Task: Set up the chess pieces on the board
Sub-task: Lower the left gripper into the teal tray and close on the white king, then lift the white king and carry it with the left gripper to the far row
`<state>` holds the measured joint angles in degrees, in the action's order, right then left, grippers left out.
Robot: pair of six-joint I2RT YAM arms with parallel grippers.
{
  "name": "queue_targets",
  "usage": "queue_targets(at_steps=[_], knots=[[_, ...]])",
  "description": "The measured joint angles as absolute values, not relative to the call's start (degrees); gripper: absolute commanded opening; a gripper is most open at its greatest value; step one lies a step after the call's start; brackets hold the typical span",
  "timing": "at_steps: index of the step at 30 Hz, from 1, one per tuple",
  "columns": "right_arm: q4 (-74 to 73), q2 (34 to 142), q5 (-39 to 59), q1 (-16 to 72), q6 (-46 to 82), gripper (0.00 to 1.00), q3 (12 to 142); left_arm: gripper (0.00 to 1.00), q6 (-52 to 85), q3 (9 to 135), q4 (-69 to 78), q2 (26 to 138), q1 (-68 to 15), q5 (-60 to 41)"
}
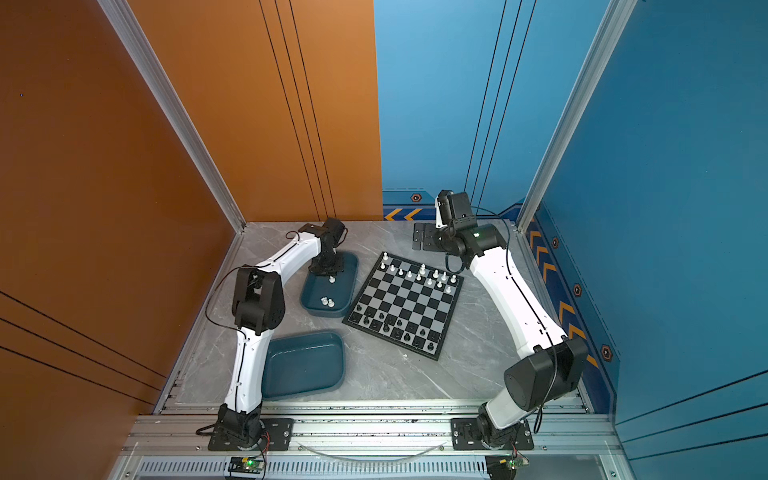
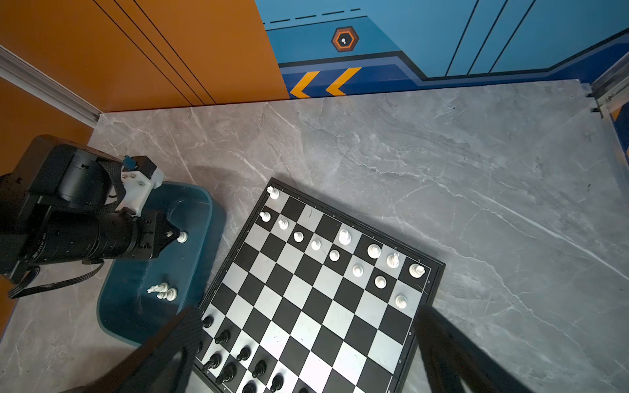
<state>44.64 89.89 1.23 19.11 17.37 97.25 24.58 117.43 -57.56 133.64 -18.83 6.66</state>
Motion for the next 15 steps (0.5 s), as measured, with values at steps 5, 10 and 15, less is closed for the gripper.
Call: queue_targets(at_steps=[5, 10, 15], knots=[[44.6, 89.2, 1.2, 19.0, 17.4, 1.00, 96.8, 0.08, 24.5, 118.4, -58.2, 133.6, -18.9, 6.7], [44.6, 88.7, 1.2, 19.0, 17.4, 1.00, 96.8, 0.08, 24.4, 121.6, -60.5, 133.6, -19.8, 6.7], [44.6, 87.5, 1.2, 19.0, 17.4, 1.00, 95.6, 0.11, 24.2, 127.9, -62.8, 133.6, -22.6, 6.7]])
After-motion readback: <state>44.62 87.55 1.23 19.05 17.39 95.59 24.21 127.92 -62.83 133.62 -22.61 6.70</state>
